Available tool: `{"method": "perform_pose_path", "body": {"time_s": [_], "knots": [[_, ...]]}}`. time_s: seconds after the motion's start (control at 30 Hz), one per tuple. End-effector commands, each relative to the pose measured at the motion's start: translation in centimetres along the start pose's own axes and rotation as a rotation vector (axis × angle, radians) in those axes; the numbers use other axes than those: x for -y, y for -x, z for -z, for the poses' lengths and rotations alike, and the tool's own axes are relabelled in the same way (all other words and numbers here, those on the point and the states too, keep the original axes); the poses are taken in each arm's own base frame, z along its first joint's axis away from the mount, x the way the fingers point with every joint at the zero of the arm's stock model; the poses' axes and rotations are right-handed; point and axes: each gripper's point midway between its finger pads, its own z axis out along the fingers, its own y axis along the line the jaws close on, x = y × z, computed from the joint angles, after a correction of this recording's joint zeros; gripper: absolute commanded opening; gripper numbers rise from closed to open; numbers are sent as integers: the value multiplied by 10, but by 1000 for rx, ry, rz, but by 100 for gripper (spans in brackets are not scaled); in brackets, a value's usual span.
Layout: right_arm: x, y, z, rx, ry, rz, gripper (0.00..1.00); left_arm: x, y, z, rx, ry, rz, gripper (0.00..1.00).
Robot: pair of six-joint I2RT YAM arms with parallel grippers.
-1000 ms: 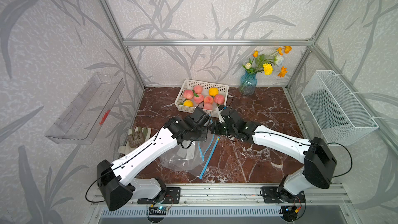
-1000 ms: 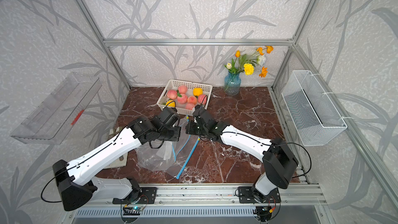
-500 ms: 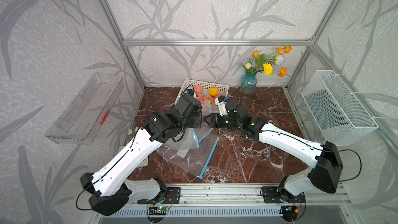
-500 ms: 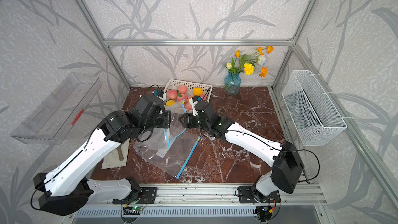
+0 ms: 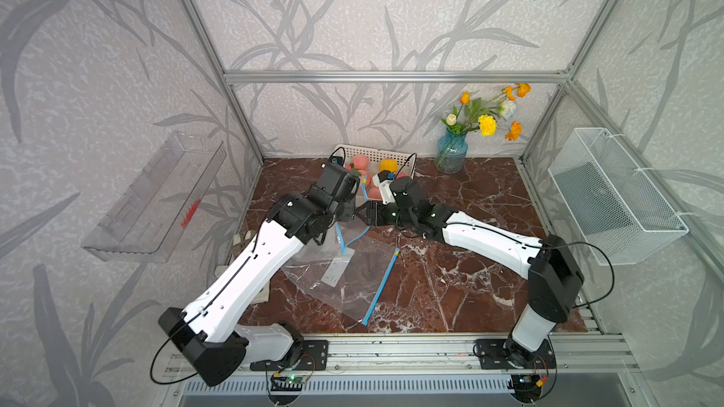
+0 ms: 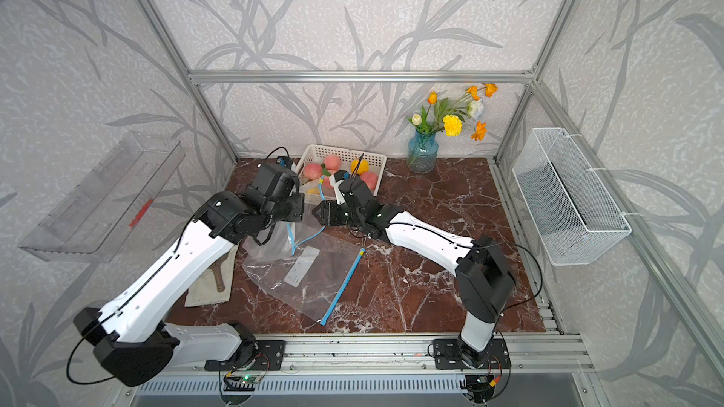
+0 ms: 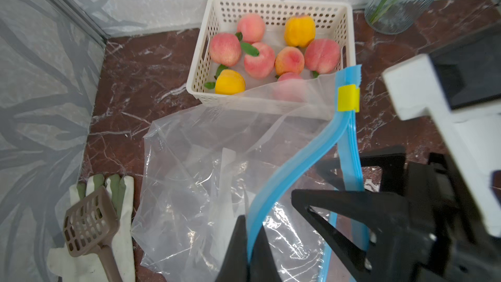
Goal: Place the peach in a zip-top bag and seal the zipper
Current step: Open the zipper food storage bag, then move the basket to the center of the board.
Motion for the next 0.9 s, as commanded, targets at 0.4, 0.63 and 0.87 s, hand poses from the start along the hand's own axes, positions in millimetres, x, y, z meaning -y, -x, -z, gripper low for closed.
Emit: {"method": "perform_pose_path", "body": {"time_s": [0.4,0.63,0.87], "knots": [[121,40,50,72,-330,-75,73,28,-49,-77,-187,-110,195,0],[209,42,14,-43,-592,-142,71,21,-42,-69,-158,-92,237,0],[260,36,-9,-119,-702,-194,67,13,-39,-62,-144,-78,271,0]]}}
